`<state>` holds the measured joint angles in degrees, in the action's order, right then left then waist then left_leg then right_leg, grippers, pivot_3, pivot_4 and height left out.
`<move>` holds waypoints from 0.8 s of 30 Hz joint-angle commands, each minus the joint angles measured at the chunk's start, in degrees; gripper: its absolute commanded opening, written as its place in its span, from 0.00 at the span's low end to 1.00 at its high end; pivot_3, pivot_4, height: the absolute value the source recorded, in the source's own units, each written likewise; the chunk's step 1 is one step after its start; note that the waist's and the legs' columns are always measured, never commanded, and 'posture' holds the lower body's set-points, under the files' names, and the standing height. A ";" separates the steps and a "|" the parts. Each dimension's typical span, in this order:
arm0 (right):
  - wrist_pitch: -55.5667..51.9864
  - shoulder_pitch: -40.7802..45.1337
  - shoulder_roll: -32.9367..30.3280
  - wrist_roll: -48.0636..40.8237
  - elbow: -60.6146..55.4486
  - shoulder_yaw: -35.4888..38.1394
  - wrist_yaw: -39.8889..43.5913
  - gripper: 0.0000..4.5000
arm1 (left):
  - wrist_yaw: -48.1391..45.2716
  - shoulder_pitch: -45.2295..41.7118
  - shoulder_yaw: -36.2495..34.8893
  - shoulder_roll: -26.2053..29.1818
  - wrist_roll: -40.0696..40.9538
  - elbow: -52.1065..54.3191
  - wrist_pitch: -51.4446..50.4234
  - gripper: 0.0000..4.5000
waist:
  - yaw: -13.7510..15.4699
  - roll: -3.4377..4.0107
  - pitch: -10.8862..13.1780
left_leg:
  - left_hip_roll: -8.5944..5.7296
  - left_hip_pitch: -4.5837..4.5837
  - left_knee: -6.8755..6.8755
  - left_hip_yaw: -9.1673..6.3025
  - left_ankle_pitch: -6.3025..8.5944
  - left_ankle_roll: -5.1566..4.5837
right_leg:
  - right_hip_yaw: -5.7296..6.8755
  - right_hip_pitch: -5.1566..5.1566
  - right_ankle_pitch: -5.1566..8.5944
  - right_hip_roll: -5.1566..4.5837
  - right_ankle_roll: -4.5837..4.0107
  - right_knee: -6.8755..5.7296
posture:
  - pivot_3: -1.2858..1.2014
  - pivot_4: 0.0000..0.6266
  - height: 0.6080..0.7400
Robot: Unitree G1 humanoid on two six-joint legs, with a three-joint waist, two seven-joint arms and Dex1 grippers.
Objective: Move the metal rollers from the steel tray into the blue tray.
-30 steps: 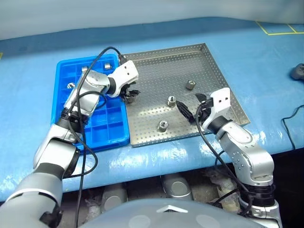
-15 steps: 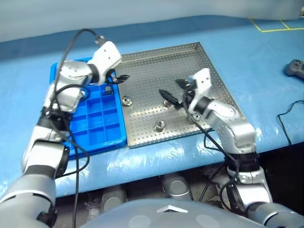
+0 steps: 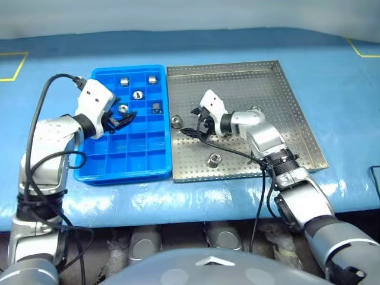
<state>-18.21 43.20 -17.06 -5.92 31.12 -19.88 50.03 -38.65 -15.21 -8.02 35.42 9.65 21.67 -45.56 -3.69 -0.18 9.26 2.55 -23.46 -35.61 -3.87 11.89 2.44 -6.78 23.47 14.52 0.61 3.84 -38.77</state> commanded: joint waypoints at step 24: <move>4.38 2.55 2.68 3.42 1.95 8.86 -5.63 0.39 | 5.39 1.53 -2.45 1.30 4.19 2.66 -0.59 0.73 | 2.21 0.00 -0.01 | 0.02 0.08 0.11 -0.03 -0.01 0.02 | 0.08 -0.01 0.00 0.00 -0.32 -0.06 | 0.56 0.24 1.00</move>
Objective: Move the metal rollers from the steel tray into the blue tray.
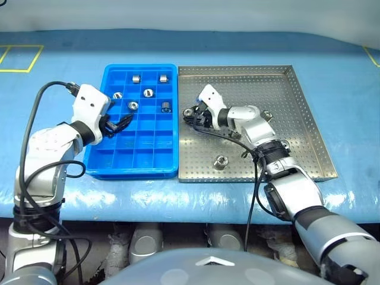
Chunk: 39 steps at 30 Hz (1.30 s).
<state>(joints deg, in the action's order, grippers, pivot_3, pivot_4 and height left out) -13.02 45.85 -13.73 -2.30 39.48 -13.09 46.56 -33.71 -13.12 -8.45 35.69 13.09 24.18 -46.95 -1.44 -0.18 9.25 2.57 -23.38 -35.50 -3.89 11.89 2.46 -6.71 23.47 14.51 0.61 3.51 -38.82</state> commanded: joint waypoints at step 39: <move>-25.73 -13.22 2.99 -0.01 -45.11 -13.30 -9.27 0.39 | 7.13 9.56 -11.62 4.72 1.71 5.56 -5.12 0.73 | 3.09 -0.16 -0.08 | 0.08 -0.03 0.43 -0.59 -0.24 0.42 | 0.73 0.06 0.41 -0.03 -0.29 -0.03 | 0.59 0.24 1.00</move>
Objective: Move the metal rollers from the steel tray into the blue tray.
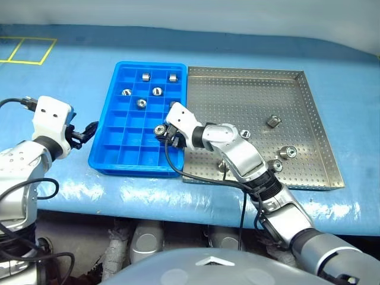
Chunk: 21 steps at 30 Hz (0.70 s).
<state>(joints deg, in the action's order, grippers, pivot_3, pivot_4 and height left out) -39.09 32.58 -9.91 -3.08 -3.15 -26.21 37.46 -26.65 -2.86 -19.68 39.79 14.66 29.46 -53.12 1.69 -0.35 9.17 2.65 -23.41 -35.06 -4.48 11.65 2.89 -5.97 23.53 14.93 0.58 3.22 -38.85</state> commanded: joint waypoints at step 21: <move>-11.40 -15.55 -11.61 -2.16 -33.19 21.98 -10.45 0.81 | -12.25 -21.69 28.77 -14.63 5.27 -10.17 9.39 0.73 | -1.04 -0.02 -0.04 | -0.18 -0.16 -0.16 -0.05 0.00 0.01 | 0.02 -0.11 -0.07 -0.12 0.11 0.18 | 0.52 0.24 1.00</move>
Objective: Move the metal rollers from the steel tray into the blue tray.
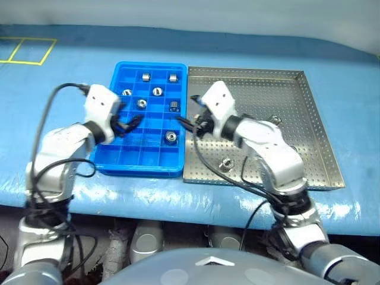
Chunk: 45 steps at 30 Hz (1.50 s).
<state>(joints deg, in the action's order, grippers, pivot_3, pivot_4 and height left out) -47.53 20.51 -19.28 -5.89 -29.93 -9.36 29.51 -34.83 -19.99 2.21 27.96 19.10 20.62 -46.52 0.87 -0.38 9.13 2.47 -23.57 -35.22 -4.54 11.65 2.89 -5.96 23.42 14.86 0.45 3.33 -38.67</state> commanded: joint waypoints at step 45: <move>-6.81 -21.17 -6.71 -8.86 -15.67 12.68 -7.80 0.82 | -17.28 -13.71 24.09 -8.21 -11.34 -22.94 11.01 0.38 | -11.16 0.19 -0.08 | 0.07 0.08 -0.29 0.11 0.05 -0.15 | -0.31 -0.07 -0.03 0.18 0.23 -0.16 | 0.45 0.24 1.00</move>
<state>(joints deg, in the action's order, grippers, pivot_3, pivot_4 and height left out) -55.17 -1.10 -25.45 -14.11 -45.44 3.32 21.35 -53.34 -33.05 29.96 20.16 6.92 -3.20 -35.13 -10.29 -0.19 9.04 2.54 -23.49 -35.52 -4.42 11.70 2.74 -6.27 23.35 14.83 0.64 3.56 -38.84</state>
